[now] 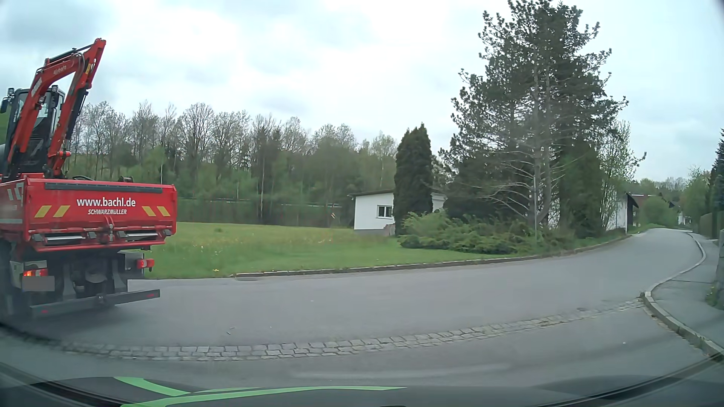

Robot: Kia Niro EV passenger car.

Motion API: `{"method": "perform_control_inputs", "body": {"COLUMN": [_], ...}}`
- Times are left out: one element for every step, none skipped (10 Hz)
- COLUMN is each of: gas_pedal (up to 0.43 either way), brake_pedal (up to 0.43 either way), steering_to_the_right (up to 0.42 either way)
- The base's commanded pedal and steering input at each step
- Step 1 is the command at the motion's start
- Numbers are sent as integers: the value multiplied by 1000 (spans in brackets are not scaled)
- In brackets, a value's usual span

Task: Follow the waypoints while adhering to traffic rules and regulations

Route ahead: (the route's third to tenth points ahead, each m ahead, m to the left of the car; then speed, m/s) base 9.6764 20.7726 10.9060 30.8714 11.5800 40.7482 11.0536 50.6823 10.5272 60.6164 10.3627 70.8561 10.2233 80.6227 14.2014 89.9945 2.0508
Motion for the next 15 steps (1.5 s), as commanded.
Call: {"method": "perform_control_inputs", "body": {"gas_pedal": [0, 0, 0, 0, 0, 0, 0, 0, 0, 0, 0, 0, 0, 0, 0], "brake_pedal": [128, 152, 171, 183, 189, 189, 152, 37, 0, 0, 0, 0, 0, 0, 0], "steering_to_the_right": [-225, -244, -257, -276, -301, -336, -379, -413, -460, -498, -519, -541, -559, -574, -584]}}
